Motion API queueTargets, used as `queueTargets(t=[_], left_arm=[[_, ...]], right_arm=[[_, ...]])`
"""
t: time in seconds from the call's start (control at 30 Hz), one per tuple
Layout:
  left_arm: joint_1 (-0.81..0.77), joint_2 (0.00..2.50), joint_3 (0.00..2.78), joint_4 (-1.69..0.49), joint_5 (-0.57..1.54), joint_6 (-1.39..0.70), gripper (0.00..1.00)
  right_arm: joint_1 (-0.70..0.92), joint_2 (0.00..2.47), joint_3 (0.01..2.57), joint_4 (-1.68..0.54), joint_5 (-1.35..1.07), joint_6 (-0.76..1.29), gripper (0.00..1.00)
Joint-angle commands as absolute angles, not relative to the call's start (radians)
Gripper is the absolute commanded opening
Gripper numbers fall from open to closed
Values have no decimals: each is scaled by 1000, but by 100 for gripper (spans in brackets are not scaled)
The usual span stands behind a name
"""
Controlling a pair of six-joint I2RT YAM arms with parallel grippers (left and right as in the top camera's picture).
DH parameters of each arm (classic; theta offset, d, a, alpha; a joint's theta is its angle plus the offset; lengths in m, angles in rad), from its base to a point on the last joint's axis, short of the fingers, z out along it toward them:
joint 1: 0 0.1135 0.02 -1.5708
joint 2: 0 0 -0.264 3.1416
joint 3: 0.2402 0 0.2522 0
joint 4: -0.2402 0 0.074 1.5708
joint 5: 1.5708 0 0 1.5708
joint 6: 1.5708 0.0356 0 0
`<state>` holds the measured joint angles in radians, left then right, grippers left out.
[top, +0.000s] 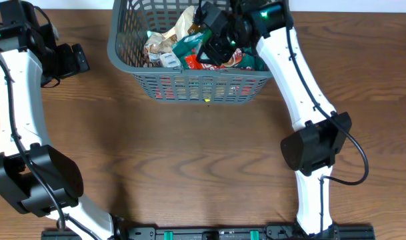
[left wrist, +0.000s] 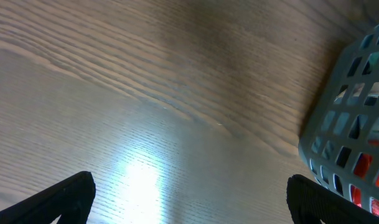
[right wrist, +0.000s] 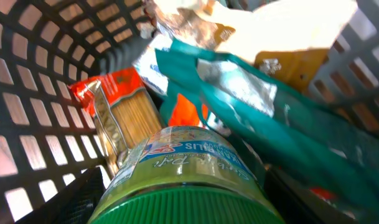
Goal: Pack container
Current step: 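Lower the jar into the basket and open the right gripper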
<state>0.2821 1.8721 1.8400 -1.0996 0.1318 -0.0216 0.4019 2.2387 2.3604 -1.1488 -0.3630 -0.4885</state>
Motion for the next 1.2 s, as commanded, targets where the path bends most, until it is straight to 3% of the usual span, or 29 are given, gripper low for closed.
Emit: queueTargets(t=[0.0, 0.5, 1.1, 1.17], left_arm=[[284, 1872, 1840, -1102, 139, -8, 99], [284, 1872, 1840, -1102, 139, -8, 99], [284, 1872, 1840, -1102, 139, -8, 99], [284, 1872, 1840, -1102, 139, -8, 99]], right_arm=[[448, 2240, 2369, -1122, -313, -486, 1], [550, 2254, 2369, -994, -284, -473, 1], [577, 2370, 2368, -1000, -284, -472, 1], [577, 2370, 2368, -1006, -284, -472, 9]])
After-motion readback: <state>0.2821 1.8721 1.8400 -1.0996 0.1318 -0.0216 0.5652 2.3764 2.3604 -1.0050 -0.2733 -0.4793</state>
